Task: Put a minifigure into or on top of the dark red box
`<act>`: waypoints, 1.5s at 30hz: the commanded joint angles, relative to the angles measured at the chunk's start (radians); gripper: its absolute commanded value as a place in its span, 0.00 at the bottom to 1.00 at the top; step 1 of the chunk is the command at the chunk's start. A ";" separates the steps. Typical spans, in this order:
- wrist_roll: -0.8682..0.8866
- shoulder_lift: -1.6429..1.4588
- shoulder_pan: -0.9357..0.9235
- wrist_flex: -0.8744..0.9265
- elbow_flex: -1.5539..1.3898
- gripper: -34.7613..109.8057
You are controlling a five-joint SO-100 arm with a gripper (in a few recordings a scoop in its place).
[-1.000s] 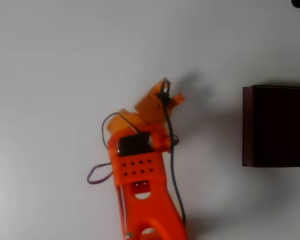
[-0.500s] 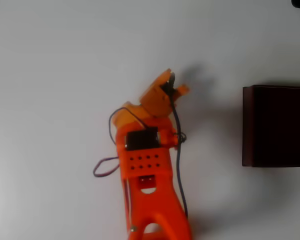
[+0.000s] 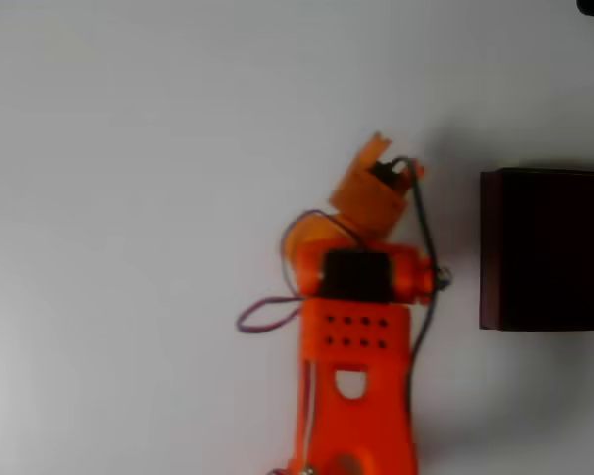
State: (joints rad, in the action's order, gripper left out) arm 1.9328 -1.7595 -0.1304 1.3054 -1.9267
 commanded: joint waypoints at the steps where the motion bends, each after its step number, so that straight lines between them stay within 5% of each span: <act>1: -0.393 -0.150 -0.238 0.043 0.071 0.25; 9: -0.842 -0.224 -0.611 -0.078 0.115 0.24; 17: -0.945 -0.014 -0.707 -0.282 0.078 0.25; 24: -0.951 0.106 -0.684 -0.298 0.112 0.37; 35: -1.157 -0.282 -0.518 -0.184 -0.037 0.35; 45: -1.571 -1.103 -0.005 -0.066 -0.379 0.24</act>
State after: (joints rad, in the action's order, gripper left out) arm 0.4418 -2.6430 -0.2884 1.1735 -2.2519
